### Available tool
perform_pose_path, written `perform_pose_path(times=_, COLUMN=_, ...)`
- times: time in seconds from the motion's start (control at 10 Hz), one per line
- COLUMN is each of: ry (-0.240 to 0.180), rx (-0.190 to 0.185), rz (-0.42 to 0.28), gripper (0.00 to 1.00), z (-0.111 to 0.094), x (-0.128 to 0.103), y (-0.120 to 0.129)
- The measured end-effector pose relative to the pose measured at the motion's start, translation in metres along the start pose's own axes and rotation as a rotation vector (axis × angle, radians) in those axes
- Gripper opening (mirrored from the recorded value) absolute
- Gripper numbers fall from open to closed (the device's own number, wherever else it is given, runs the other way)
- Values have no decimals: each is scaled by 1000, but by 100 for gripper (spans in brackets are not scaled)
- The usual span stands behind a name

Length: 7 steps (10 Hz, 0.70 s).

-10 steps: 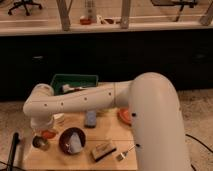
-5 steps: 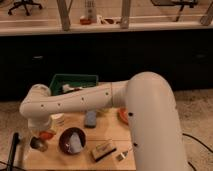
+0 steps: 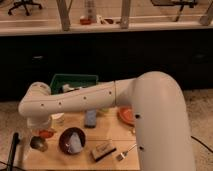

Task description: Place apple in metal cup

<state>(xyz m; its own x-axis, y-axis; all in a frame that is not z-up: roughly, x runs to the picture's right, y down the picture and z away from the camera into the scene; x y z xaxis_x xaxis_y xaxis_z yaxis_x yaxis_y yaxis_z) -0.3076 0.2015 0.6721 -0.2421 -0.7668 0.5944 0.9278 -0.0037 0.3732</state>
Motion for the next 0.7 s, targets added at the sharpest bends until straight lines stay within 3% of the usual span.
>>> perform_pose_path(times=0.7, ry=-32, rx=68, rz=-136, gripper=0, z=3, x=5, y=-43)
